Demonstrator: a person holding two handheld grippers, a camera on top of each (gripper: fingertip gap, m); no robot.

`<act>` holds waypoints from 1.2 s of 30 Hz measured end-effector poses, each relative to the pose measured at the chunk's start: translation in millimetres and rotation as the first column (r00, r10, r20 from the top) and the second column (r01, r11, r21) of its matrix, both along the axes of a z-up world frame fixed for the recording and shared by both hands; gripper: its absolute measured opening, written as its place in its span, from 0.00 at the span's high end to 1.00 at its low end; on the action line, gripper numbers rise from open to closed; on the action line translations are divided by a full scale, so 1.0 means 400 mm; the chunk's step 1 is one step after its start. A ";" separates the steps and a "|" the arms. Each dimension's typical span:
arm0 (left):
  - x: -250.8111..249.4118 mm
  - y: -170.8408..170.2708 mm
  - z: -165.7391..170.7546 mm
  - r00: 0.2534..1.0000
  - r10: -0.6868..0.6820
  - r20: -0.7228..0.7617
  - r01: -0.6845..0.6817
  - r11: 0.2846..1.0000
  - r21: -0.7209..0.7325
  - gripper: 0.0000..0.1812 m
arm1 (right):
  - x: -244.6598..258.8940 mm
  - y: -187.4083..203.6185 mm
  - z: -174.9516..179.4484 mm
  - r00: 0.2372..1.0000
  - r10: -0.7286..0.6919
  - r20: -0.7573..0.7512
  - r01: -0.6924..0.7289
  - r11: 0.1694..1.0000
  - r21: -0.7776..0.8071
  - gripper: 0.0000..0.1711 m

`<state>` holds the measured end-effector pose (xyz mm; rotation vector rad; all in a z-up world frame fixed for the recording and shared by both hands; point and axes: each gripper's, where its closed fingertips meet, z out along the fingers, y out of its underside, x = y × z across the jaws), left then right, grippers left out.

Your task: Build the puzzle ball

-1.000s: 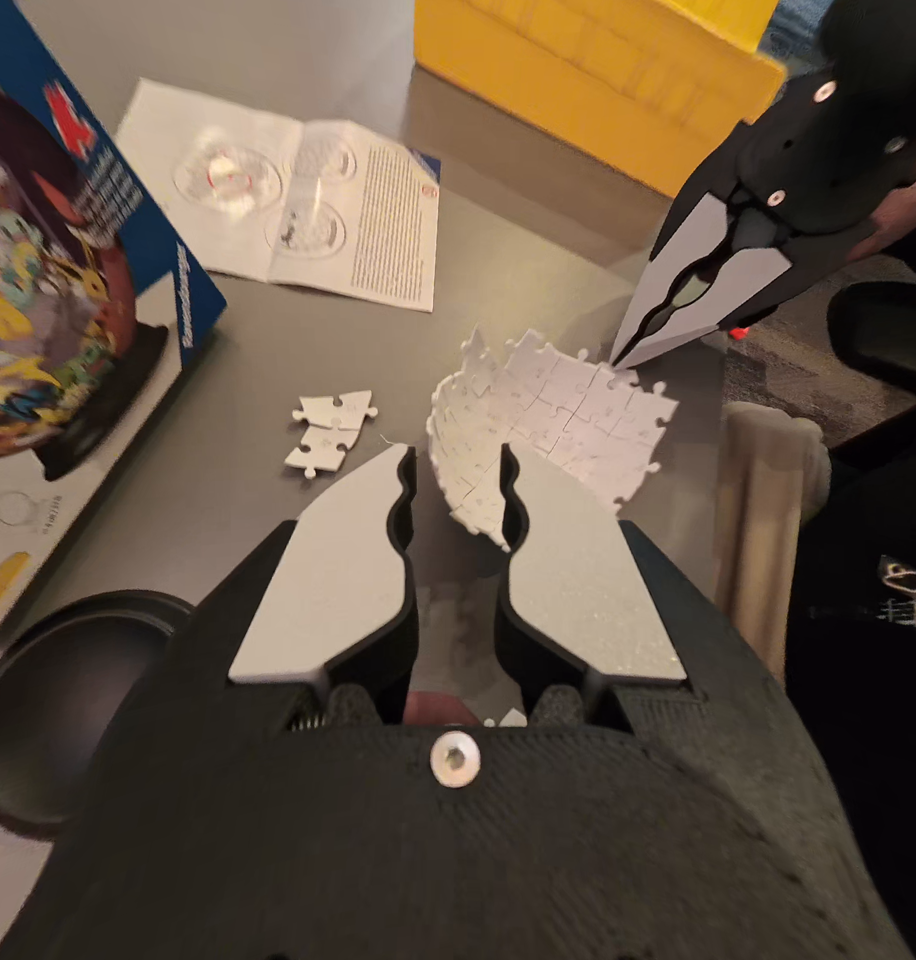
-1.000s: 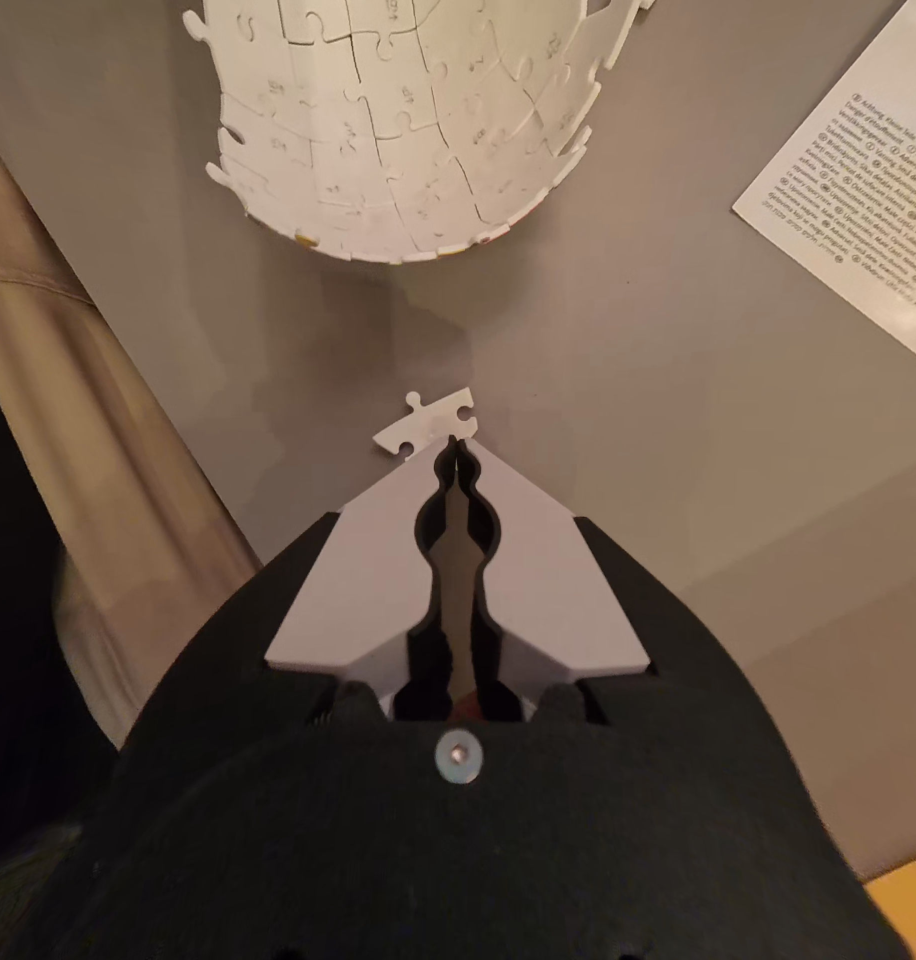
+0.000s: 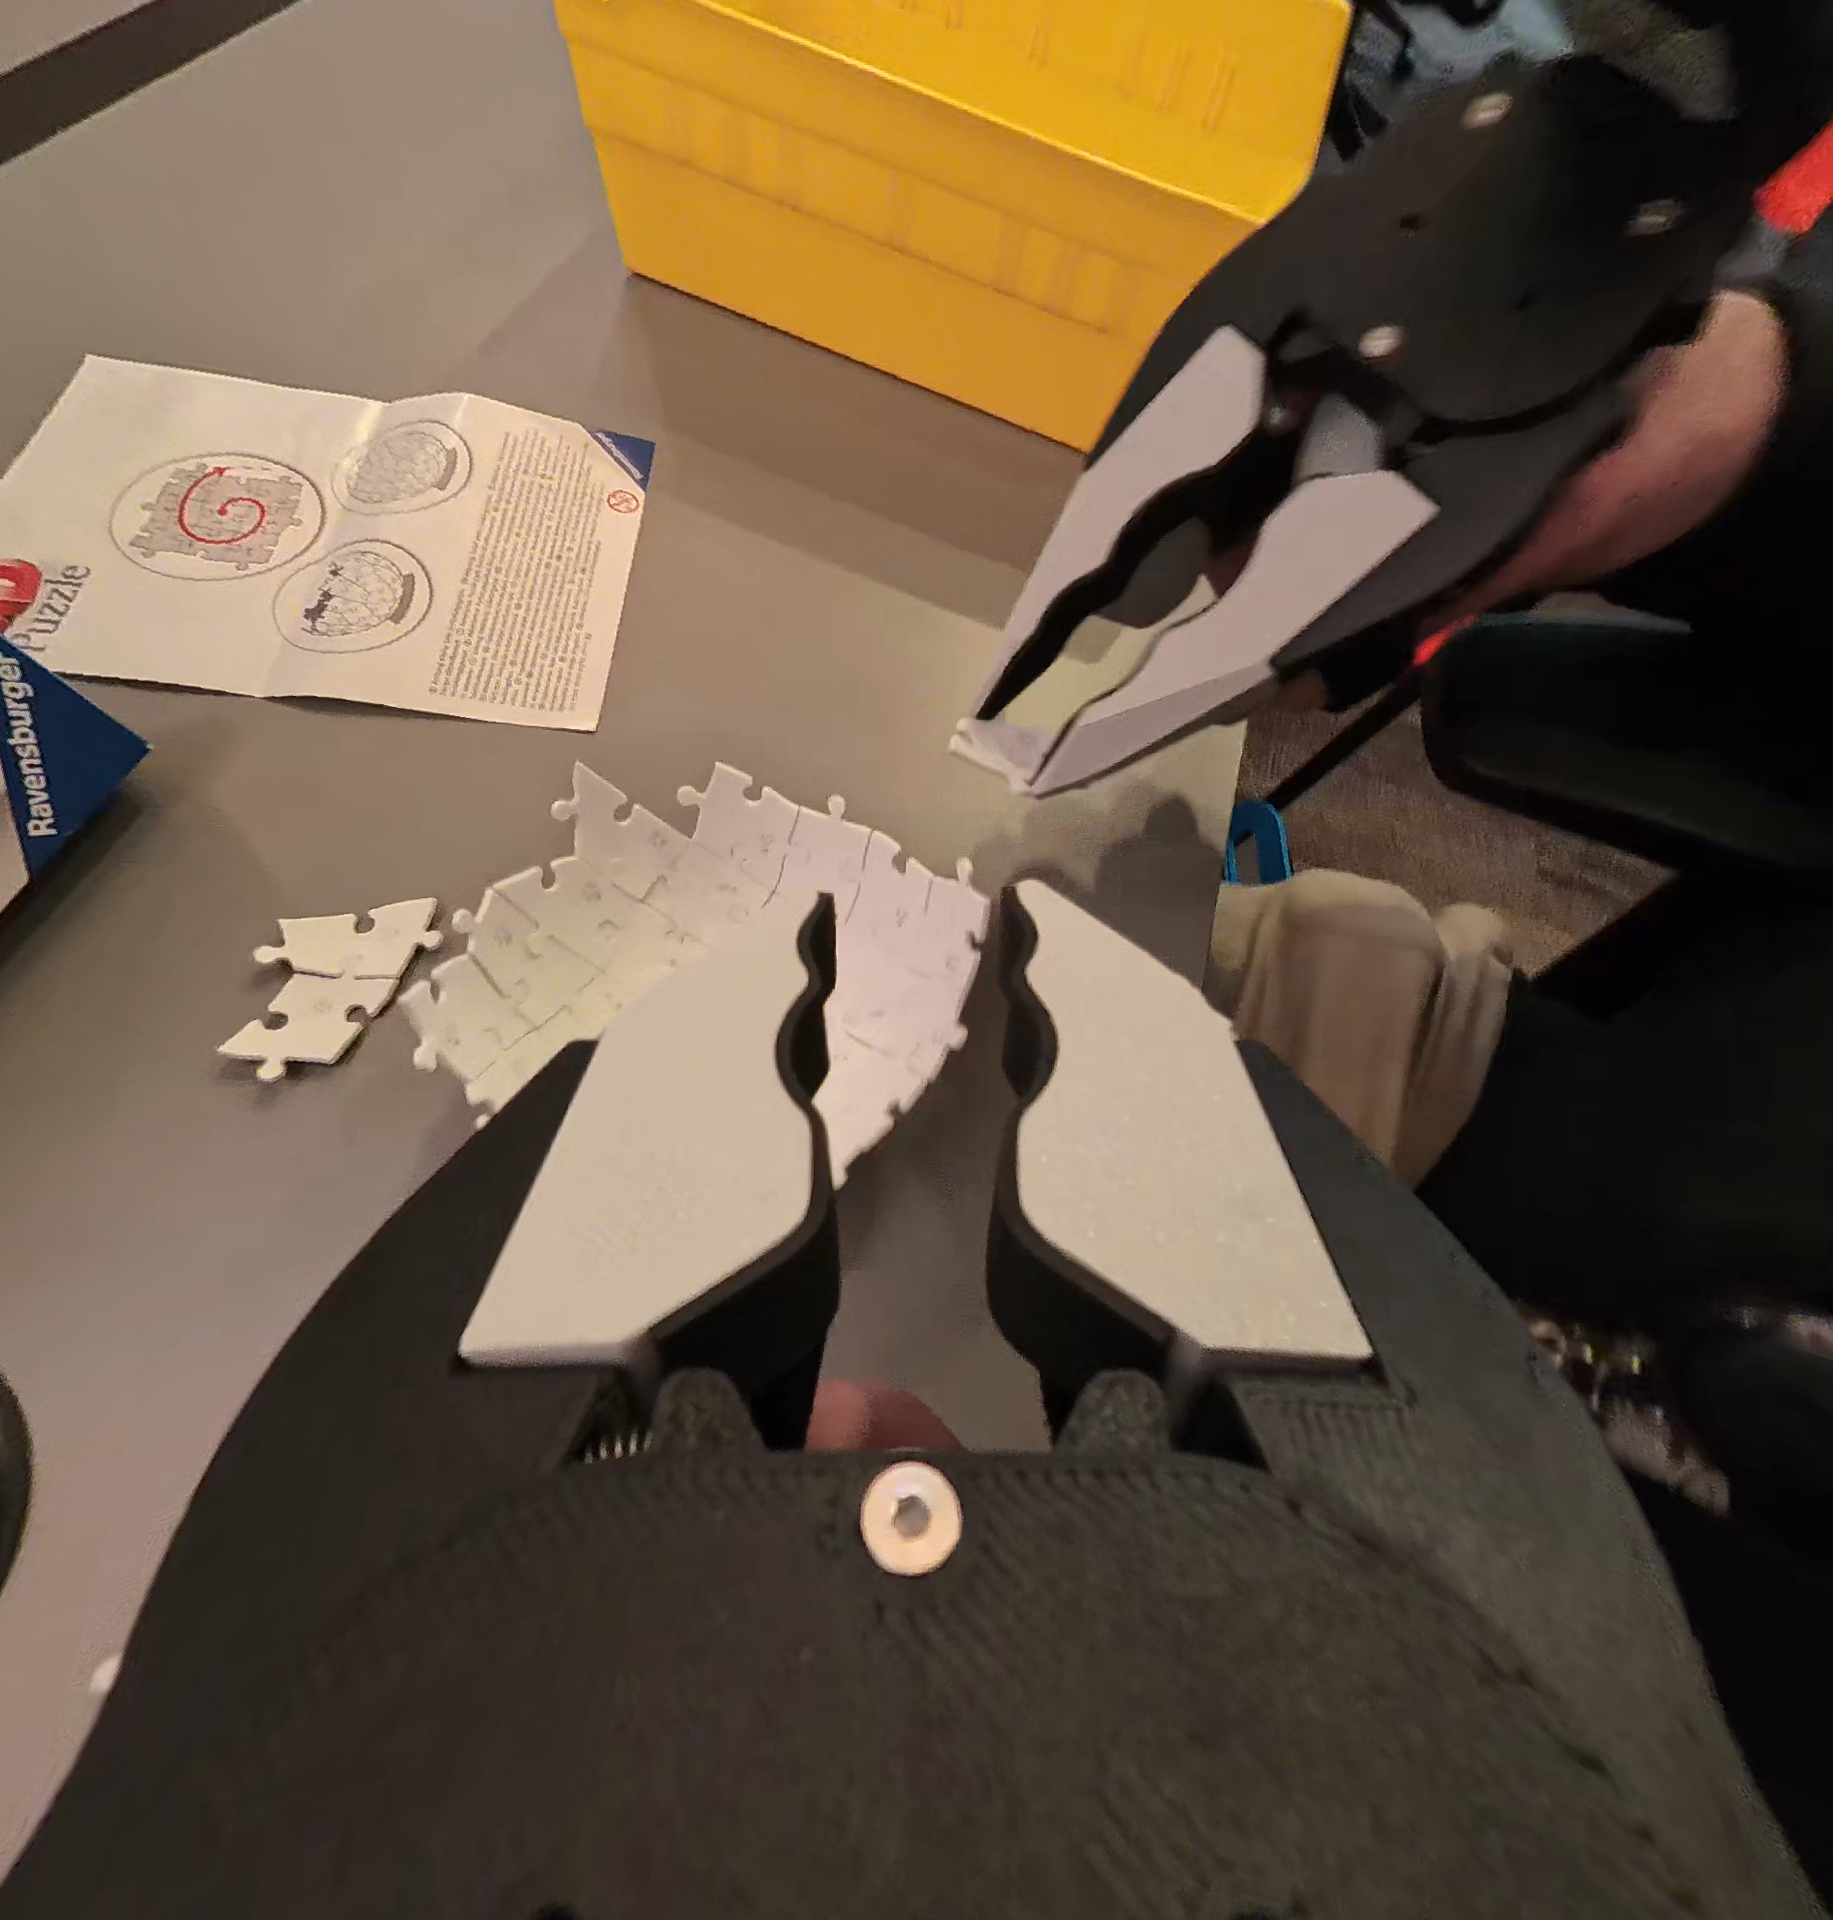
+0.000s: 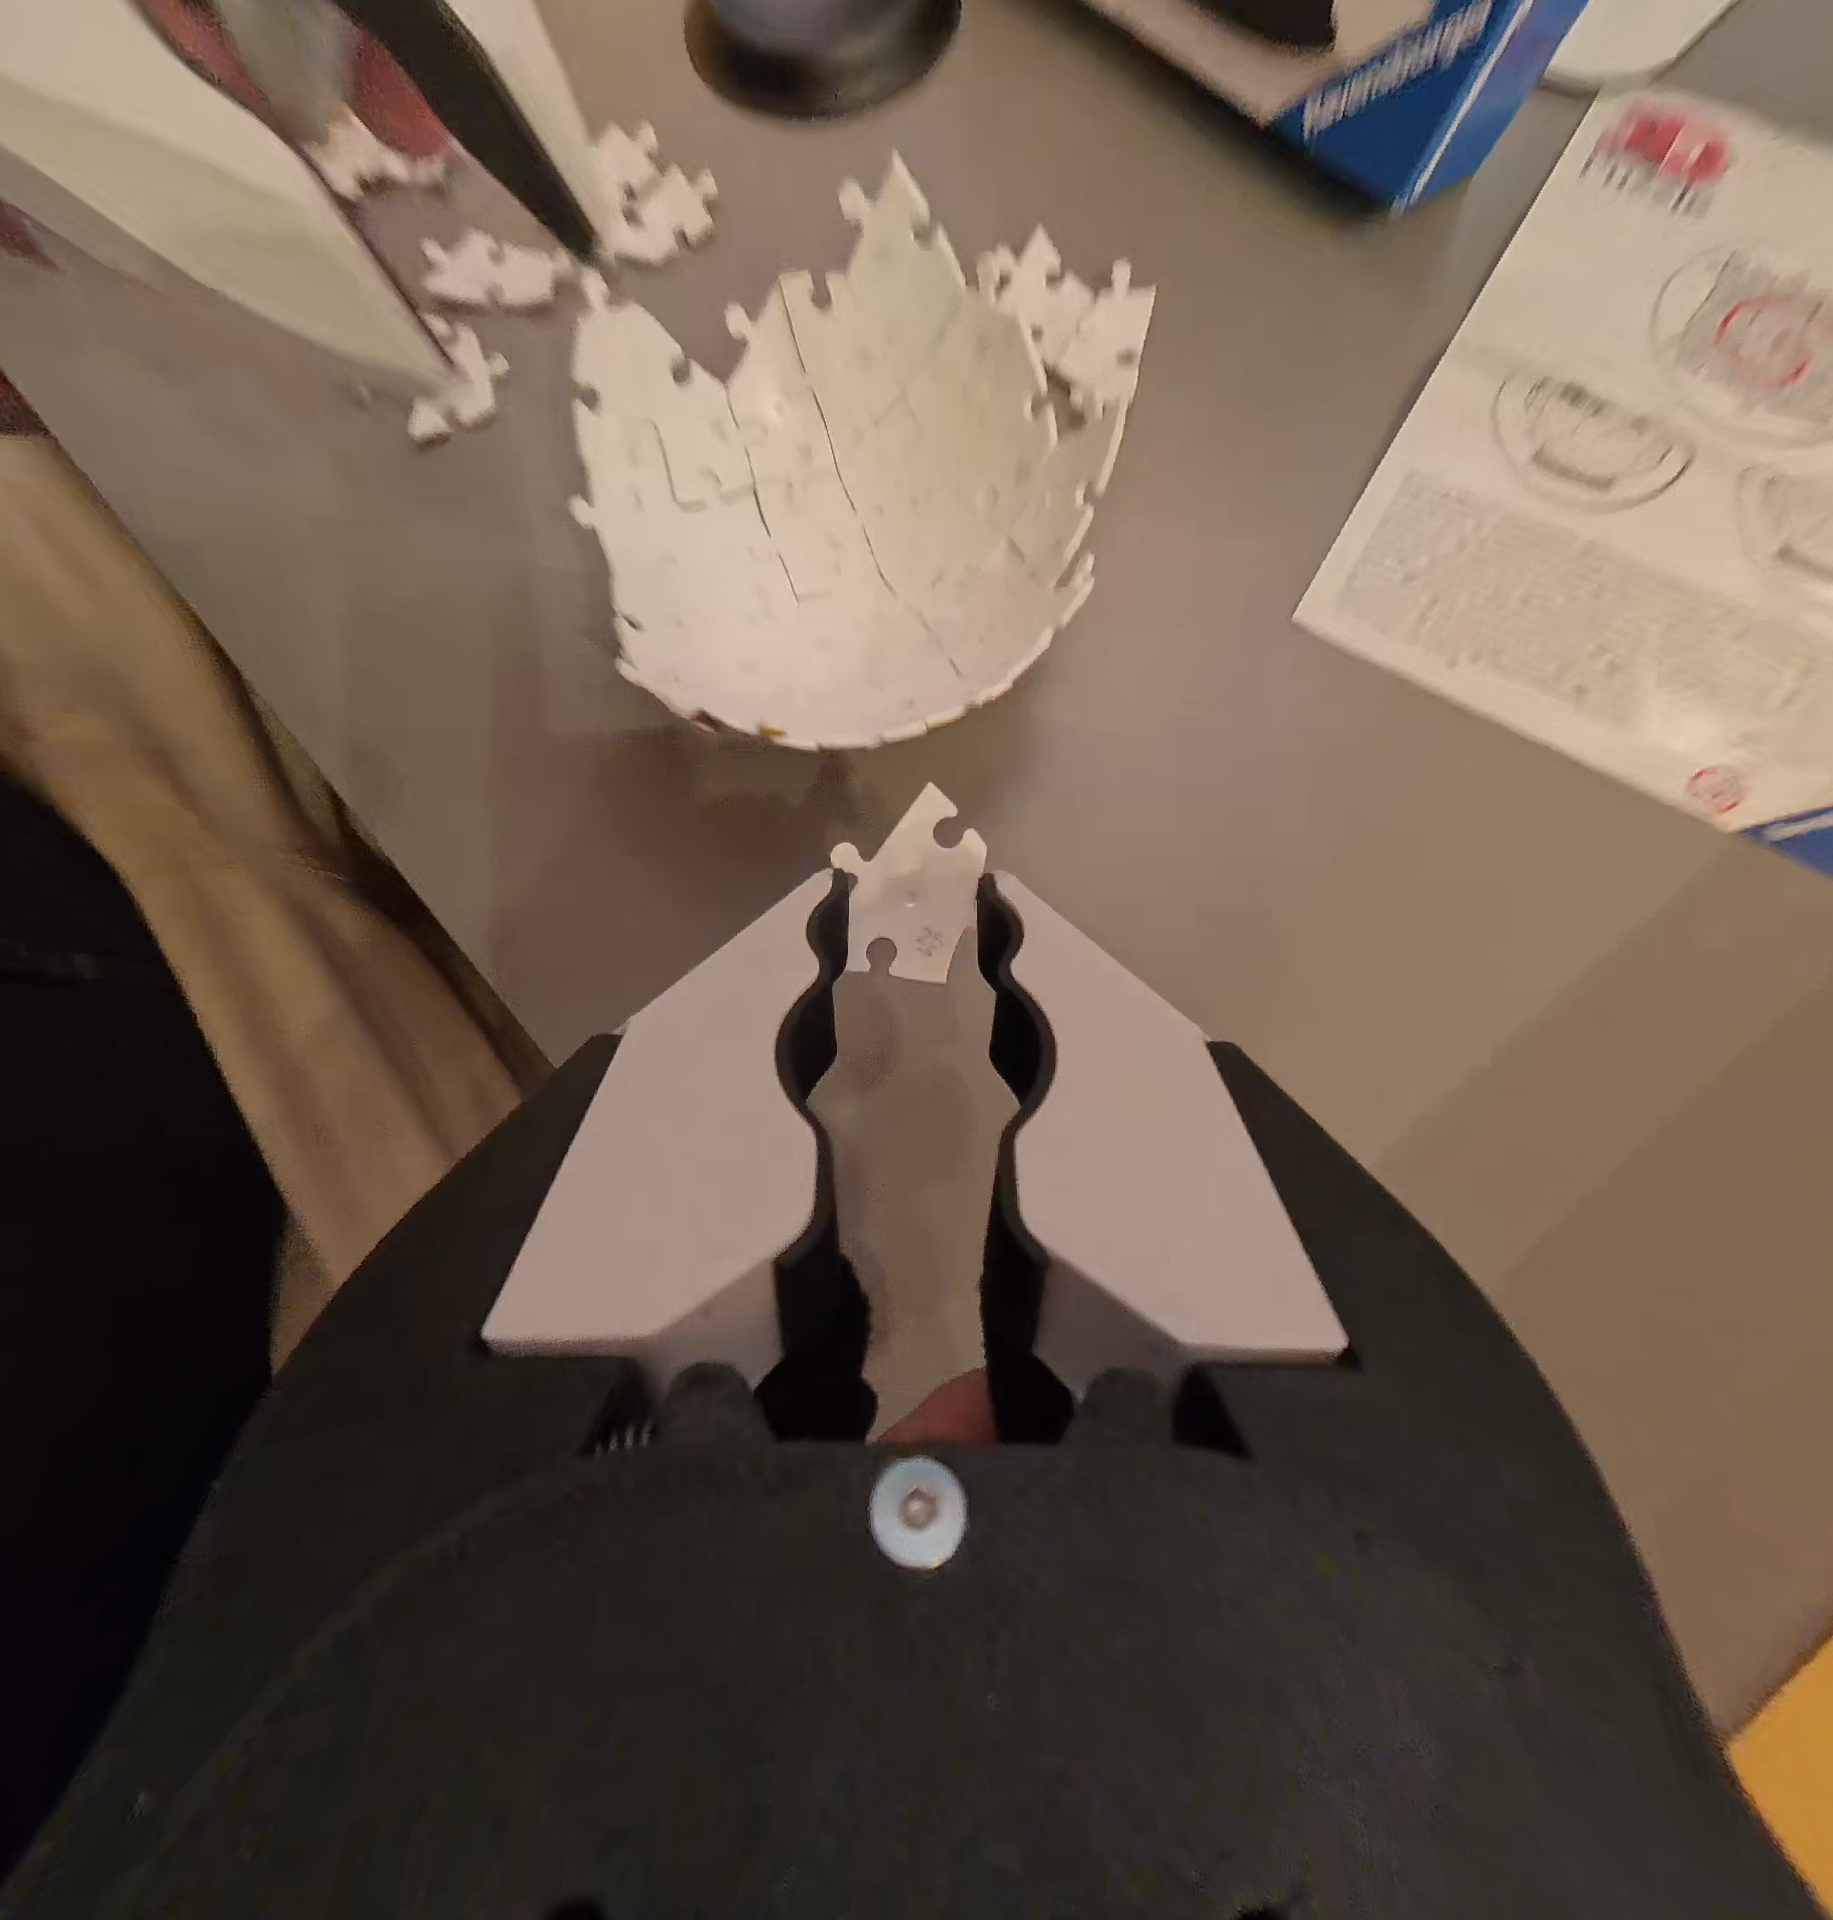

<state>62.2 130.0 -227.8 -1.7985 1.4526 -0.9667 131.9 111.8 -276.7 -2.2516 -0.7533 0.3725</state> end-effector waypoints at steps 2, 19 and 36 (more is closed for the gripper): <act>0.027 0.007 0.011 0.998 0.040 0.038 -0.038 0.998 -0.048 0.84 | -0.007 0.003 0.067 1.000 0.019 0.014 -0.020 0.996 0.085 0.87; 0.067 -0.030 0.089 0.961 -0.054 0.272 0.155 0.919 -0.362 0.99 | -0.122 0.024 0.236 0.905 0.127 0.406 -0.314 0.844 0.435 0.92; 0.051 0.029 0.056 0.956 -0.281 0.081 0.286 0.957 -0.046 0.94 | -0.137 0.073 0.212 0.965 0.259 -0.047 -0.246 0.951 0.188 1.00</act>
